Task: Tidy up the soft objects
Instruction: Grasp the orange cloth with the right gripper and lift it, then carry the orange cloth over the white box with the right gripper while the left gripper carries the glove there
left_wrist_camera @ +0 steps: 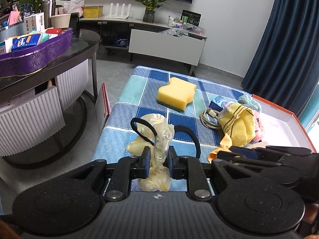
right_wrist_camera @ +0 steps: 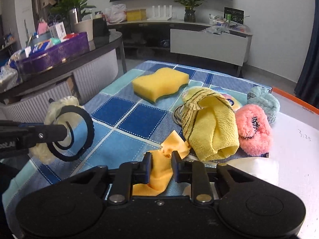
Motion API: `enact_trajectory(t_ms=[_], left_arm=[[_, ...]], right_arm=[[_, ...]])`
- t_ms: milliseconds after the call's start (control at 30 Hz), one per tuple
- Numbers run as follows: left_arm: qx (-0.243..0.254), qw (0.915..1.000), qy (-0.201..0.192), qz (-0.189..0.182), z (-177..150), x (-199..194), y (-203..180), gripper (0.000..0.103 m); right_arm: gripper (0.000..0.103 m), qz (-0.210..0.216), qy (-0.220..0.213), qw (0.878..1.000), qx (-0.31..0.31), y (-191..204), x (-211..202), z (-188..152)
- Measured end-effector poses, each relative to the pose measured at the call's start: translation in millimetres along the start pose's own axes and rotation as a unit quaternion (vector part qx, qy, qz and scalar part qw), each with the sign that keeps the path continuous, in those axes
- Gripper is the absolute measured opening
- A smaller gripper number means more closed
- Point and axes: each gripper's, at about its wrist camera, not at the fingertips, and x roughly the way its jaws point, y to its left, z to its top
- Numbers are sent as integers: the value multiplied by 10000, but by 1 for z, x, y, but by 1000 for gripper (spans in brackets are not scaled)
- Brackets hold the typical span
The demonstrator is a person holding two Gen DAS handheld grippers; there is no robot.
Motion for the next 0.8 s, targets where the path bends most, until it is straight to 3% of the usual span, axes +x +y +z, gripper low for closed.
enact_trajectory(t_ms=[100, 333, 800], left_arm=[[10, 10000, 1, -11, 0, -1, -2, 19], [128, 9999, -30, -90, 4, -12, -16, 19], [390, 9983, -91, -424, 14, -27, -58, 19]], right_arm=[[26, 178, -219, 9996, 3, 1, -21, 1], [26, 154, -557, 9983, 81, -8, -65, 9], [26, -604, -913, 9928, 490, -71, -132, 12]])
